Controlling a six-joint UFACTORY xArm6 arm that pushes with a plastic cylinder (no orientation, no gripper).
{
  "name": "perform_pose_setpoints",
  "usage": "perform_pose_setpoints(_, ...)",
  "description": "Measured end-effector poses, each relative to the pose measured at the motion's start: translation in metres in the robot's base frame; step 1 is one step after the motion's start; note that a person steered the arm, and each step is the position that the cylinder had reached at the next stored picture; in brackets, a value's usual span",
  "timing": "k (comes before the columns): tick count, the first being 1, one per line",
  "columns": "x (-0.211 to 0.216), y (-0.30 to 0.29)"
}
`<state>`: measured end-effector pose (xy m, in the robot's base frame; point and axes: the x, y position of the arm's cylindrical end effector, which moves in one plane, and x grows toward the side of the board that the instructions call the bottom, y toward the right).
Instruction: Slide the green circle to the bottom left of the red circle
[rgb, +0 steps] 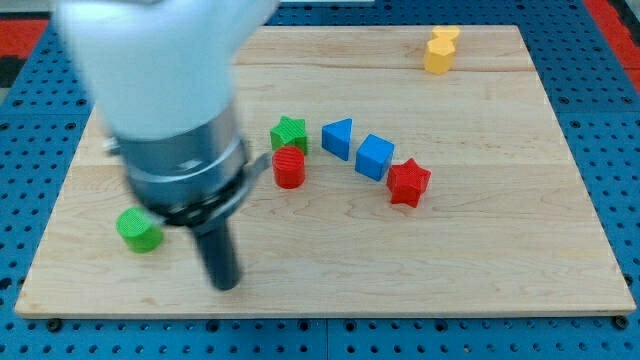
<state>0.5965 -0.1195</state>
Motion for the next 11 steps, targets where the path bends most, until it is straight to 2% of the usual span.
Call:
perform_pose_setpoints(1,-0.01,-0.076)
perform_pose_setpoints(2,-0.033,-0.11)
perform_pose_setpoints(3,-0.046,-0.1)
perform_pose_setpoints(6,-0.046,0.007)
perform_pose_setpoints(9,-0.077,-0.059)
perform_pose_setpoints(11,-0.078,0.002)
